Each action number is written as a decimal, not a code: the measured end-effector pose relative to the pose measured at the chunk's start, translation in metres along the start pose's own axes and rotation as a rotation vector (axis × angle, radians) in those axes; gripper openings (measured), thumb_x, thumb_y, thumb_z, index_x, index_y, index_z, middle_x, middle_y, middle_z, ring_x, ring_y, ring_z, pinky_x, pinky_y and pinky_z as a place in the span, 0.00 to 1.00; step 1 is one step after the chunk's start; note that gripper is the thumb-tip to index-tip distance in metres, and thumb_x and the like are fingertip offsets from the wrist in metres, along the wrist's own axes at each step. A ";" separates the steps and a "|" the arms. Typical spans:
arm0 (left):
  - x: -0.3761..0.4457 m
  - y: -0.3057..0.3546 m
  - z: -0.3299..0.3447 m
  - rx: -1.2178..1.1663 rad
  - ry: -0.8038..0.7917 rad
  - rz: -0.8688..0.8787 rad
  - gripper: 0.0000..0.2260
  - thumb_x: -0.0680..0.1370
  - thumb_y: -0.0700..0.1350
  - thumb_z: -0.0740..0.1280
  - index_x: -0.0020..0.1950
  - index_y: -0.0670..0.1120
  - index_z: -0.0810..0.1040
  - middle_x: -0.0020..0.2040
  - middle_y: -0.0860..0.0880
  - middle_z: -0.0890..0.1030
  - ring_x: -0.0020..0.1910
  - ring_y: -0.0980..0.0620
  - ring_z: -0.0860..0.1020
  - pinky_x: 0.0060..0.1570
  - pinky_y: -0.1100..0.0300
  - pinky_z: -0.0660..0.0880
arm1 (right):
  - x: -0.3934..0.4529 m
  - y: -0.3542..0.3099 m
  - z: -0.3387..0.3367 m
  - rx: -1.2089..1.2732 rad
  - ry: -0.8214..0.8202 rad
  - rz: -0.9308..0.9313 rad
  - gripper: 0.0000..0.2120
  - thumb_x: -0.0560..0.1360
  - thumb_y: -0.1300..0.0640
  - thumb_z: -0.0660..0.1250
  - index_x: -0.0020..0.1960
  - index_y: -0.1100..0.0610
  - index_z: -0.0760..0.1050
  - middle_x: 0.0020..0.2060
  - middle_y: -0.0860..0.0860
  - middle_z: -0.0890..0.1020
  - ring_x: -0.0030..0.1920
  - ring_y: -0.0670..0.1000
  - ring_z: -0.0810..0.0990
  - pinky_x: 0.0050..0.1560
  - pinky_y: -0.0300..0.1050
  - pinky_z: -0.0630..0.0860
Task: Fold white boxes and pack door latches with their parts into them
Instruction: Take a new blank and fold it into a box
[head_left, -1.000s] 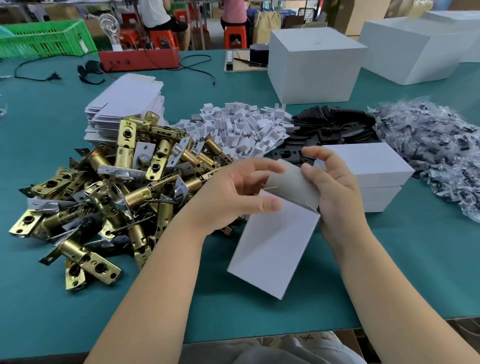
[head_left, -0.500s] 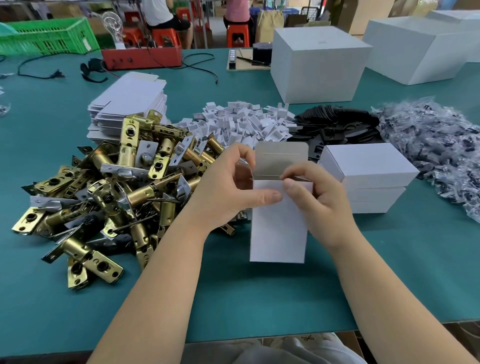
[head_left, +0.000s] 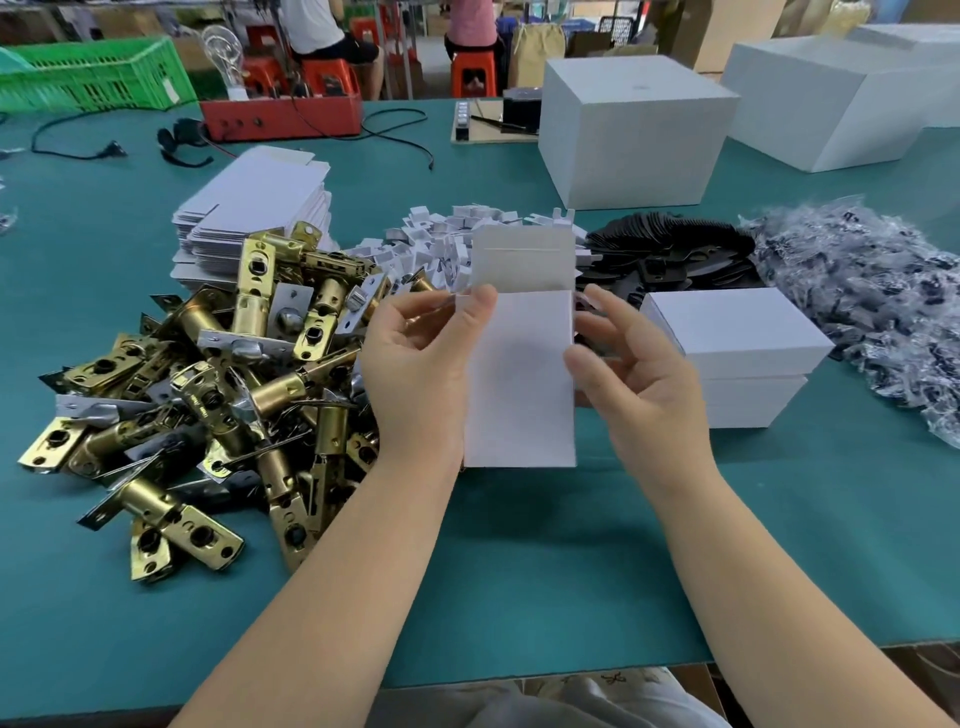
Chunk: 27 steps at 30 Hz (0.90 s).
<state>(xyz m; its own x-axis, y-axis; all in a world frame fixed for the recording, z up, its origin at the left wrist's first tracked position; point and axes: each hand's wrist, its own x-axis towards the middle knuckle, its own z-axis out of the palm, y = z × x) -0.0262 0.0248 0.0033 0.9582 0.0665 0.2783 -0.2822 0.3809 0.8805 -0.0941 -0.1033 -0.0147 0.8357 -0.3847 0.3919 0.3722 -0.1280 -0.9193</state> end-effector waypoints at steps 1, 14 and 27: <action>-0.002 0.000 0.003 -0.041 0.036 -0.022 0.10 0.71 0.39 0.75 0.44 0.45 0.75 0.31 0.60 0.81 0.33 0.65 0.77 0.38 0.72 0.74 | -0.002 0.001 0.001 -0.045 -0.035 0.011 0.25 0.68 0.44 0.71 0.63 0.35 0.70 0.53 0.38 0.82 0.40 0.42 0.81 0.44 0.37 0.78; -0.019 -0.009 0.013 0.076 -0.431 -0.145 0.16 0.77 0.49 0.65 0.62 0.64 0.74 0.54 0.65 0.82 0.54 0.62 0.81 0.53 0.61 0.79 | 0.004 0.002 -0.004 0.149 0.115 0.059 0.23 0.75 0.57 0.66 0.70 0.51 0.71 0.55 0.44 0.83 0.51 0.45 0.82 0.48 0.39 0.78; -0.004 -0.003 0.001 0.112 -0.461 -0.217 0.16 0.70 0.39 0.68 0.55 0.51 0.74 0.39 0.56 0.83 0.40 0.57 0.80 0.39 0.61 0.79 | 0.003 0.006 -0.007 -0.093 0.111 0.031 0.05 0.69 0.55 0.64 0.43 0.48 0.70 0.29 0.35 0.72 0.30 0.38 0.68 0.32 0.28 0.65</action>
<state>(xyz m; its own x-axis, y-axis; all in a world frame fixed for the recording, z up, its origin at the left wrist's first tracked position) -0.0295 0.0225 0.0000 0.8818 -0.4258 0.2027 -0.1068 0.2383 0.9653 -0.0924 -0.1113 -0.0190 0.7943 -0.4883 0.3614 0.3033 -0.1967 -0.9324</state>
